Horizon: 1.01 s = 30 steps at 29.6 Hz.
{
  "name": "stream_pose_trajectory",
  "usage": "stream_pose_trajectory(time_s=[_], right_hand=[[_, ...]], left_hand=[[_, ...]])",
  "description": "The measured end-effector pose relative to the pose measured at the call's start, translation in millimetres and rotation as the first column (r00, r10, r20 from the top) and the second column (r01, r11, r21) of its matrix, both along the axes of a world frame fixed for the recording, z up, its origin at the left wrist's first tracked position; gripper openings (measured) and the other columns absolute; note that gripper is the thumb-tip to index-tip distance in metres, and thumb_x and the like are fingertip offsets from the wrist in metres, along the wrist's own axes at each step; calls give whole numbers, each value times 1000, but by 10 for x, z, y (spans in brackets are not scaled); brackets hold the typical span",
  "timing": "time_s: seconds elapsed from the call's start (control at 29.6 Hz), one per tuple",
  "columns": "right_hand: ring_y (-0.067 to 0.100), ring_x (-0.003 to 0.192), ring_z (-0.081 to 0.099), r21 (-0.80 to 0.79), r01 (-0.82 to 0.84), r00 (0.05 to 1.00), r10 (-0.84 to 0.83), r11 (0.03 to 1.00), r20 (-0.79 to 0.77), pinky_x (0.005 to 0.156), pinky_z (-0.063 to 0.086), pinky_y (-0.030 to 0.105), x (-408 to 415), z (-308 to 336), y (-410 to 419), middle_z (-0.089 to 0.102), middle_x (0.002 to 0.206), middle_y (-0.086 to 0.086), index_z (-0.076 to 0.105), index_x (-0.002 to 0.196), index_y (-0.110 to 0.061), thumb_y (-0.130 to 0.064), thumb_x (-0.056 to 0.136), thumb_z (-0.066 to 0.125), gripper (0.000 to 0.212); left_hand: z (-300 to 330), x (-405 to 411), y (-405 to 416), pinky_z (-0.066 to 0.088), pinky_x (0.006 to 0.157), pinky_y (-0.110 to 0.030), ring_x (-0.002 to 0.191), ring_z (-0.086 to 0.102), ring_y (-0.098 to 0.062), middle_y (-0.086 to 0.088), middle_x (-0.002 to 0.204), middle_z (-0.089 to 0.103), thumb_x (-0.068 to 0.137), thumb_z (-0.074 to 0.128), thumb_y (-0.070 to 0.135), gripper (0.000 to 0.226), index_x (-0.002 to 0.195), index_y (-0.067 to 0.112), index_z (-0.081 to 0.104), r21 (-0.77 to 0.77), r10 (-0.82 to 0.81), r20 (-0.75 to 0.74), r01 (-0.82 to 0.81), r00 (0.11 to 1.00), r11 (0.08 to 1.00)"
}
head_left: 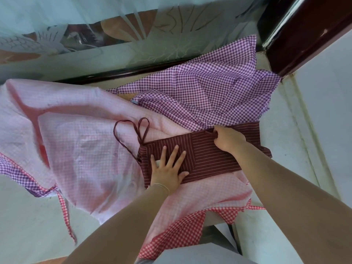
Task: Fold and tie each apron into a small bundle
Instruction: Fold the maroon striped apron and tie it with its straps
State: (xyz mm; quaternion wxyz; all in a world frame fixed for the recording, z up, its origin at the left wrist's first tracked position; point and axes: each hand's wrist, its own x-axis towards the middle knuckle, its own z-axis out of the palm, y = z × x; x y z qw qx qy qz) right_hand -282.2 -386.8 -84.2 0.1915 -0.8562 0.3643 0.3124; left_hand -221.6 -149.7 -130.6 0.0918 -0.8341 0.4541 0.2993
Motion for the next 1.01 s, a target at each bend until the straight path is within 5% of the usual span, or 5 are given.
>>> stream_pose_trajectory(time_s=[0.14, 0.34, 0.61, 0.78, 1.01], right_hand=[[23, 89, 64, -144, 168, 979, -183, 975, -93, 79, 48, 34, -234, 165, -296, 66, 103, 7, 58, 114, -17, -16, 96, 47, 21], [36, 125, 42, -544, 352, 838, 2, 762, 545, 113, 25, 49, -415, 229, -467, 50, 131, 16, 54, 121, -12, -4, 84, 54, 37], [24, 148, 12, -201, -376, 811, 426, 904, 401, 118, 13, 52, -605, -329, 934, 19, 159, -1, 23, 149, -30, -46, 100, 25, 52], [23, 146, -19, -199, -111, 974, 146, 974, 173, 114, -14, 51, -923, -584, 657, -25, 155, -4, -15, 149, -33, -62, 95, 3, 64], [32, 147, 8, -161, 470, 848, -393, 868, 356, 118, 11, 48, -1162, -516, 167, 11, 160, 12, 16, 152, -16, -51, 98, 30, 66]], left_hand=[[-46, -30, -27, -12, 107, -66, 133, -38, -28, 9, 145, -42, 87, -2, 66, 66, 137, 39, -34, 29, 4, -2, -4, 1000, 1000], [-41, -24, -52, -15, 106, -66, 131, -41, -28, 11, 135, -52, 77, -15, 68, 66, 131, 40, -41, 65, 41, -37, -38, 998, 997], [-77, -62, -42, -14, 111, -60, 137, -36, -21, 12, 147, -39, 80, -18, 64, 70, 141, 32, -31, -8, 105, 8, -105, 994, 994], [-97, 2, 85, -8, 118, -47, 140, -29, -16, 8, 153, -30, 82, -16, 61, 71, 144, 26, -26, -74, 195, 53, -191, 979, 979], [10, -48, 23, -4, 116, -52, 146, -17, -28, 1, 159, -17, 99, 19, 46, 63, 151, 25, -10, -93, 190, 57, -184, 980, 979]])
